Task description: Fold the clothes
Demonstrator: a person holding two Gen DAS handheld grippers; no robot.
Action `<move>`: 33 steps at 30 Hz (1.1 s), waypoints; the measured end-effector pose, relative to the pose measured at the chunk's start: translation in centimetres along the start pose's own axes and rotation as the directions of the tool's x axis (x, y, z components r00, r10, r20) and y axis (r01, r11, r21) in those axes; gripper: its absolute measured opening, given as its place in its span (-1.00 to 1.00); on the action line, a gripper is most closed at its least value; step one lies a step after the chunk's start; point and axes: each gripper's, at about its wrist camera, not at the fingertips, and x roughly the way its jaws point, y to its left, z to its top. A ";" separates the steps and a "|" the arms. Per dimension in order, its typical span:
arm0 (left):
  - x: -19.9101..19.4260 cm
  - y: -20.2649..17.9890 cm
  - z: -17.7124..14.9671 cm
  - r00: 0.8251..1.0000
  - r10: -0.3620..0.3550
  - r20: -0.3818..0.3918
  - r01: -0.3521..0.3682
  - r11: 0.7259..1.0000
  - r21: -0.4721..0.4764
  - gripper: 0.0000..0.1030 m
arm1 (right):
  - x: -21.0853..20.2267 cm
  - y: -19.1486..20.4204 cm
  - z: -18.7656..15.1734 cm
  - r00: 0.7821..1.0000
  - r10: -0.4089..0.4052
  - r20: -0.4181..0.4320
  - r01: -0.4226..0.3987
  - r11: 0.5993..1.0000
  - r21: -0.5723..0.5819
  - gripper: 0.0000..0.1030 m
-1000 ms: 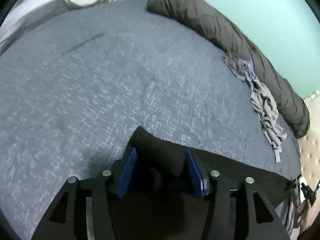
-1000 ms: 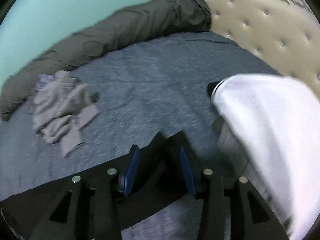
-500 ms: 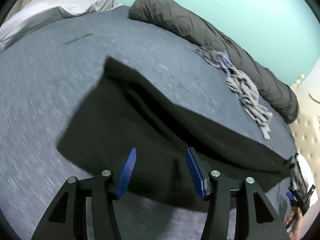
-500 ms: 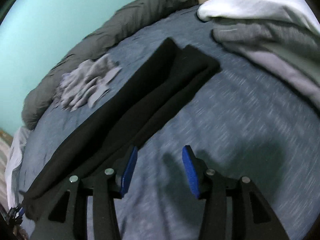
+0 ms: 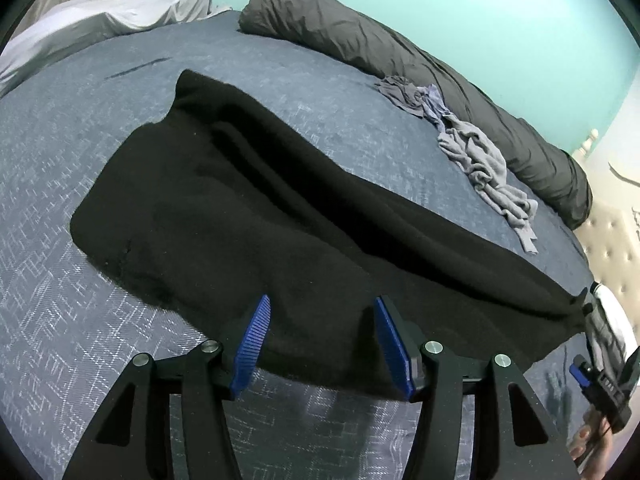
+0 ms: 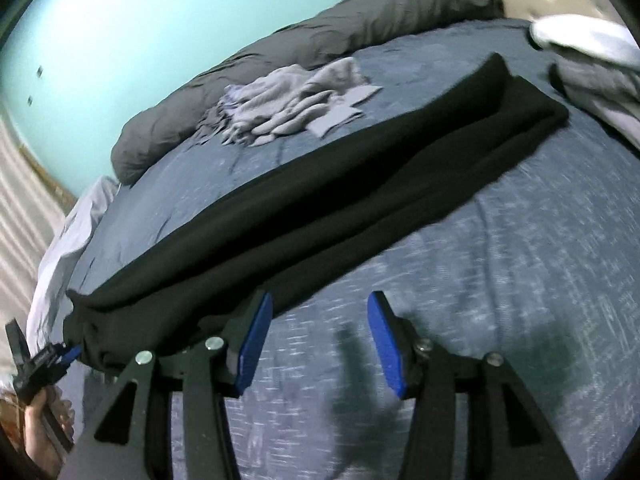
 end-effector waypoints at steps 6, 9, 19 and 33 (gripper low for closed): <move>0.2 -0.1 0.1 1.000 0.001 0.001 -0.001 1.000 0.018 0.15 | 1.5 2.4 -0.9 1.000 -0.004 -0.021 0.003 0.997 -0.076 -0.01; 0.5 0.4 0.2 1.000 -0.011 -0.002 0.011 1.000 0.005 0.15 | 1.8 3.8 -1.4 1.000 -0.005 -0.017 0.003 0.993 -0.119 -0.01; 0.3 1.9 0.6 0.998 -0.067 -0.007 0.066 0.995 -0.077 0.15 | 4.9 12.6 0.2 0.995 0.050 -0.091 -0.078 0.942 -0.328 0.06; -0.2 4.3 1.8 0.998 -0.055 0.021 0.057 0.991 -0.123 0.14 | 14.5 24.5 -0.7 0.957 -0.177 -0.231 -0.069 0.635 -0.770 0.06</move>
